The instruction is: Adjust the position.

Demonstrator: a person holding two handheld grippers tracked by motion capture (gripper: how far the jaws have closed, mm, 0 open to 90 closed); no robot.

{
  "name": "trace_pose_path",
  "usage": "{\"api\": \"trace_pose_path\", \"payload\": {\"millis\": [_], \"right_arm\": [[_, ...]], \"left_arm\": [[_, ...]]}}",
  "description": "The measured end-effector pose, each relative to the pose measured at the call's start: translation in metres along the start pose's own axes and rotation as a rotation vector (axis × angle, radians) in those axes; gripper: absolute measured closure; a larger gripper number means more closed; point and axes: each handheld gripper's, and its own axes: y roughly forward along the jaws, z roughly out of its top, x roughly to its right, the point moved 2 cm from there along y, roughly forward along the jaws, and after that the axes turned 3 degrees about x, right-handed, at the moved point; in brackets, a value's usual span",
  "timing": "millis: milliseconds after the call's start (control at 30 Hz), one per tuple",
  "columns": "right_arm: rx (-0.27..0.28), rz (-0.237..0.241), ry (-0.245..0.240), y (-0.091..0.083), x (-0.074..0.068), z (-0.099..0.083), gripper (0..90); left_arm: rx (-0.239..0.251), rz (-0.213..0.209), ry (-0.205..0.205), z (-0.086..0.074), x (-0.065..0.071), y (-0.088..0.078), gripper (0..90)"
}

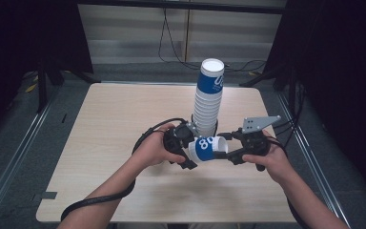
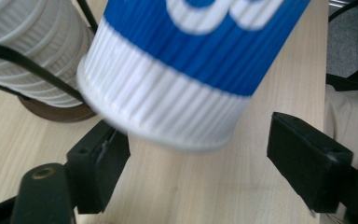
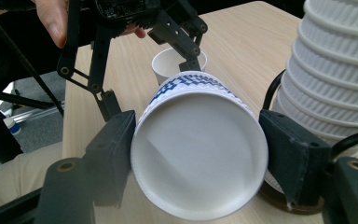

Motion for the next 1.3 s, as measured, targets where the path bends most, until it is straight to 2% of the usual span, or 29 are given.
{"api": "trace_pose_path", "payload": {"millis": [67, 100, 200, 333, 367, 433, 567, 600, 700, 767, 833, 900, 967, 1067, 1133, 1233, 1300], "right_arm": [[0.001, -0.006, 0.002, -0.002, 0.001, 0.000, 29.4], [0.000, -0.010, 0.005, -0.003, 0.001, 0.000, 29.4], [-0.005, -0.003, 0.006, -0.004, 0.001, -0.001, 29.5], [-0.004, 0.012, 0.002, 0.001, -0.001, 0.000, 29.6], [-0.009, 0.018, -0.003, 0.002, -0.002, 0.000, 29.6], [-0.014, 0.027, -0.002, 0.005, -0.003, 0.001, 29.6], [-0.003, 0.046, -0.007, 0.009, -0.005, 0.002, 29.8], [-0.005, 0.042, -0.012, 0.009, -0.005, 0.003, 29.9], [-0.013, 0.053, -0.010, 0.011, -0.006, 0.002, 30.0], [-0.017, 0.055, -0.008, 0.012, -0.006, 0.001, 30.0], [-0.019, 0.064, -0.007, 0.013, -0.007, 0.001, 30.0], [-0.017, 0.069, -0.010, 0.013, -0.007, 0.001, 30.0], [-0.015, 0.066, -0.009, 0.013, -0.007, 0.002, 30.0], [-0.018, 0.068, -0.016, 0.013, -0.007, 0.003, 30.0], [-0.022, 0.073, -0.012, 0.013, -0.008, 0.002, 30.1], [-0.016, 0.079, -0.009, 0.014, -0.008, 0.002, 30.0], [-0.016, 0.083, -0.012, 0.015, -0.008, 0.002, 30.1]], "left_arm": [[0.002, 0.006, -0.003, -0.001, -0.001, -0.003, 20.7], [0.006, 0.020, 0.009, -0.001, -0.003, -0.005, 20.7], [0.029, 0.051, 0.009, 0.001, -0.006, -0.010, 16.8], [0.022, 0.047, 0.022, 0.004, -0.004, -0.008, 17.1], [0.019, 0.040, 0.048, 0.005, -0.002, -0.007, 17.2], [0.037, 0.047, 0.058, 0.006, -0.001, -0.005, 16.8], [0.025, 0.054, 0.082, 0.006, -0.001, 0.000, 15.2], [0.028, 0.058, 0.116, 0.006, 0.000, 0.002, 15.0], [0.014, 0.053, 0.137, 0.005, 0.000, 0.003, 14.9], [0.008, 0.046, 0.124, 0.006, 0.001, 0.004, 14.6], [-0.013, 0.042, 0.149, 0.007, 0.000, 0.002, 13.6], [-0.010, 0.050, 0.142, 0.007, 0.000, 0.002, 13.1], [-0.013, 0.057, 0.155, 0.008, 0.000, 0.002, 10.1], [-0.008, 0.050, 0.156, 0.007, 0.000, 0.003, 8.9], [-0.005, 0.049, 0.166, 0.008, 0.000, 0.004, 9.2], [0.013, 0.029, 0.173, 0.009, 0.001, 0.005, 11.7], [0.008, 0.014, 0.179, 0.010, 0.002, 0.008, 15.4]]}}
